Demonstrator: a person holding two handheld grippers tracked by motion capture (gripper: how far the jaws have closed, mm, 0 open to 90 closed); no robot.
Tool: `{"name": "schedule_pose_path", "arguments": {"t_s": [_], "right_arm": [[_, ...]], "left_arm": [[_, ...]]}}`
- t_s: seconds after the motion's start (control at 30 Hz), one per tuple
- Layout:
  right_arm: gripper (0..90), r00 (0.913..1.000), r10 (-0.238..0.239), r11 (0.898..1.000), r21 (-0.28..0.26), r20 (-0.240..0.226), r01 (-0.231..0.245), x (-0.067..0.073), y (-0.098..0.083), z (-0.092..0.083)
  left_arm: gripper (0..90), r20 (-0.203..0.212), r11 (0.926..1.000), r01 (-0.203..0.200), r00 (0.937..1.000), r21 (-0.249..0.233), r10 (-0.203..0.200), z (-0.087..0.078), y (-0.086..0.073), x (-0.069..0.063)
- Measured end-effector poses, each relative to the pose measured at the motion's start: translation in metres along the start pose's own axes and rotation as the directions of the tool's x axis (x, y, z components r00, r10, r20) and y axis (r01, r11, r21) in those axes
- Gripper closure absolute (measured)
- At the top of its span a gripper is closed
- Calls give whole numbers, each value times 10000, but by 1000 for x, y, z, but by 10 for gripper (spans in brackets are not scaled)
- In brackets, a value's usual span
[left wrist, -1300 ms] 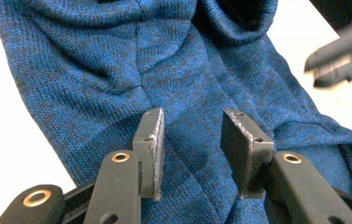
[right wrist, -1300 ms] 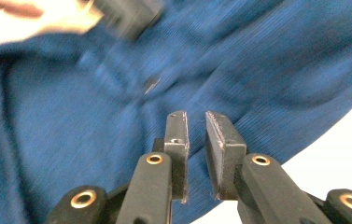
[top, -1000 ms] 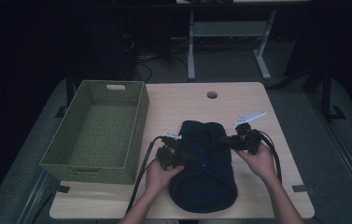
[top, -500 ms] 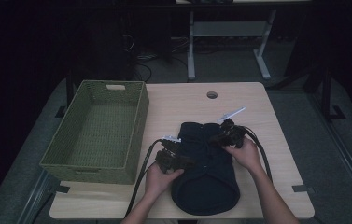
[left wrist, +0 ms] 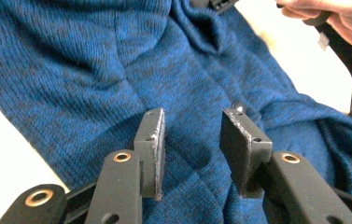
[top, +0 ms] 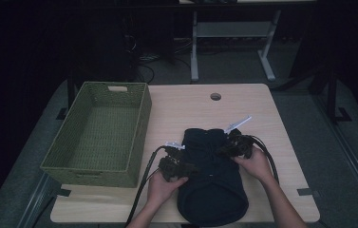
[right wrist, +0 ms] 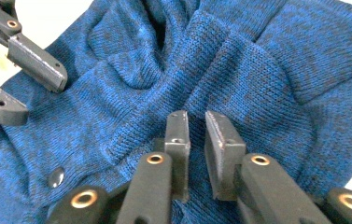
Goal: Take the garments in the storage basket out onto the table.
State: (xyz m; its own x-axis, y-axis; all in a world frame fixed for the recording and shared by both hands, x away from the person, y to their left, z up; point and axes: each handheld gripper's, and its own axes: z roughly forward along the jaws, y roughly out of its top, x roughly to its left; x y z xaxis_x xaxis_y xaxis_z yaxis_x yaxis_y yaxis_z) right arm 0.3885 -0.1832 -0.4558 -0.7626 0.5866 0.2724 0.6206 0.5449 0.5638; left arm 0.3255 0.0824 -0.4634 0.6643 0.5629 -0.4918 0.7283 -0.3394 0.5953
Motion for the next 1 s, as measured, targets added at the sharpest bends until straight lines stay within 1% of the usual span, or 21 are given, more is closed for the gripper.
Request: {"name": "schedule_pose_path", "arguments": {"t_s": [0.03, 0.13, 0.17, 0.27, 0.3, 0.37, 0.4, 0.43, 0.5, 0.57, 0.67, 0.73, 0.8, 0.9, 1.0], "right_arm": [[763, 10000, -71, 10000, -43, 7, 71, 0, 1, -2], [736, 9999, 92, 9996, -284, 52, -91, -2, 3, -12], [722, 9998, 187, 9991, -373, 113, -183, -4, 4, -16], [709, 9987, 467, 9974, -552, 227, -454, -10, 5, -22], [704, 9984, 532, 9970, -579, 184, -521, -13, 5, -24], [695, 9978, 606, 9964, -607, 280, -588, -17, 6, -26], [695, 9974, 702, 9950, -722, 174, -687, -19, 7, -27], [696, 9979, 647, 9947, -803, -1, -645, -18, 7, -28], [690, 9990, 415, 9965, -718, -160, -425, -14, 10, -24], [695, 9993, 242, 9979, -594, -276, -258, -11, 11, -18], [703, 9994, 137, 9995, -289, -326, -147, -10, 12, -7], [711, 9993, 167, 9998, -136, -324, -171, -11, 9, -1], [719, 9990, 262, 9996, -64, -356, -265, -12, 6, 3], [730, 9987, 294, 9994, -163, -419, -301, -11, -1, 3], [732, 9989, 234, 9995, -202, -397, -242, -5, -7, 2]], "left_arm": [[601, 16, 9999, -6, 10000, -122, 6, -2, 2, 0], [598, -43, 9992, -19, 10000, -400, 17, -6, 10, 1], [596, -42, 9983, 39, 10000, -589, -42, -7, 13, 2], [596, -111, 9961, 154, 9998, -872, -164, -10, 22, 8], [596, -152, 9952, 170, 9997, -967, -185, -11, 25, 9], [596, -326, 9942, 205, 9992, -1059, -240, -10, 32, 14], [596, -407, 9940, 206, 9989, -1072, -251, -10, 34, 16], [596, -425, 9937, 249, 9987, -1097, -297, -9, 35, 18], [596, -462, 9947, 339, 9982, -975, -385, -5, 36, 20], [596, -575, 9961, 301, 9977, -826, -349, -1, 36, 23], [594, -699, 9980, 369, 9967, -518, -404, 6, 34, 25], [593, -727, 9985, 444, 9963, -306, -465, 10, 31, 26], [593, -771, 9990, 360, 9963, -270, -380, 11, 29, 24], [594, -815, 9994, 325, 9961, -146, -336, 11, 27, 21], [598, -743, 9996, 229, 9969, -149, -240, 9, 21, 17]]}}
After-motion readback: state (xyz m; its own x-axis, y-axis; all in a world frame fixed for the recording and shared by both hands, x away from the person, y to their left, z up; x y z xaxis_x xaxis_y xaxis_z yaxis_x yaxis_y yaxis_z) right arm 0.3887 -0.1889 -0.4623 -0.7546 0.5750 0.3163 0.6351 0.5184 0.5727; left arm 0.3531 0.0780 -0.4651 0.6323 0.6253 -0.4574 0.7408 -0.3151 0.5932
